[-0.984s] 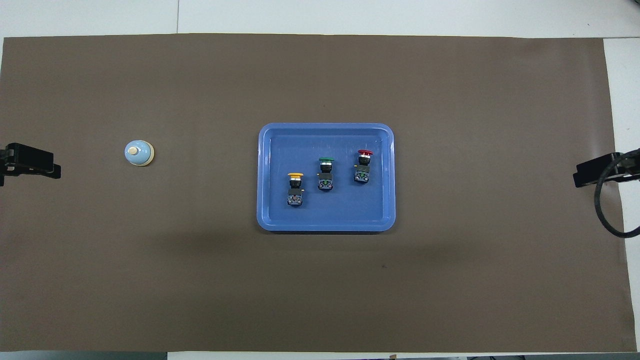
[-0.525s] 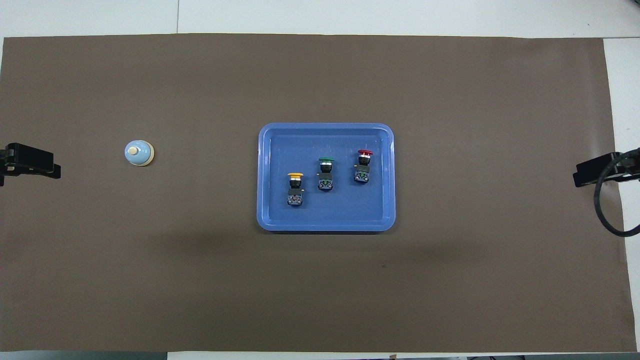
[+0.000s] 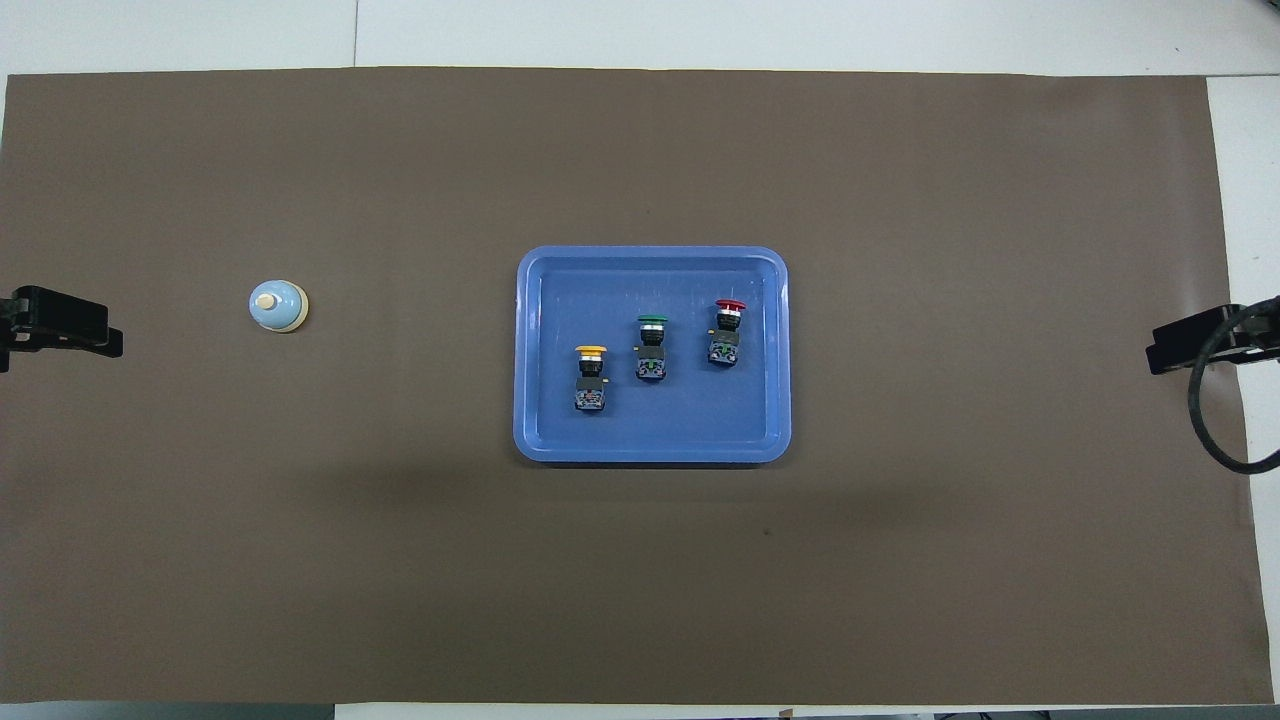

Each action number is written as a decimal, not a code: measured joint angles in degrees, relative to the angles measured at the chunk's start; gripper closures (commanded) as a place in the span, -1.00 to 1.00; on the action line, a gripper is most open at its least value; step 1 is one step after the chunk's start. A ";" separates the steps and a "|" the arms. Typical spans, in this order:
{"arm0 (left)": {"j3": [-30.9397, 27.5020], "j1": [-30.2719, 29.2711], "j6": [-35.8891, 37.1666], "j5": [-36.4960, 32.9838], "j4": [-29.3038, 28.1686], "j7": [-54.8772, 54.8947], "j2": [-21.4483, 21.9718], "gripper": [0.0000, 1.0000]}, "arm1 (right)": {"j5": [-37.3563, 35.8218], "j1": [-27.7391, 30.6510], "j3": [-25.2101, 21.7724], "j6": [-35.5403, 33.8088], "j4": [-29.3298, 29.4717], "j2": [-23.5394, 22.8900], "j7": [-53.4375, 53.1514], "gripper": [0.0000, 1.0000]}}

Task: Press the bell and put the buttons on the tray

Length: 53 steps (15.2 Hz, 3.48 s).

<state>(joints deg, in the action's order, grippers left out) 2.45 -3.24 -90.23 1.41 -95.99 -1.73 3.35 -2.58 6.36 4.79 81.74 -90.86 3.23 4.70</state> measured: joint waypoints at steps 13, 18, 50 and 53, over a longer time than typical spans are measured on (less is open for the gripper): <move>-0.03 0.02 -21.71 -0.15 -7.38 0.58 -12.40 1.00 | 0.00 0.00 0.00 0.00 0.00 0.01 0.00 -1.00; 0.06 0.46 -28.24 -0.16 -12.51 0.58 -13.52 1.00 | 0.00 0.00 0.00 0.00 0.00 0.02 0.00 -1.00; -0.78 1.26 -26.67 -0.25 -4.39 0.29 -19.17 0.59 | 0.00 0.00 0.00 0.00 0.00 0.02 0.00 -1.00; -0.96 1.20 -18.53 -0.25 -2.09 0.10 -12.97 -1.00 | 0.00 0.00 0.00 0.00 0.00 0.02 0.00 -1.00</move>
<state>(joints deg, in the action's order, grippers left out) 1.49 -2.04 -108.76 1.16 -98.08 -1.63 -9.62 -2.58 6.36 4.78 81.74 -90.86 3.25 4.70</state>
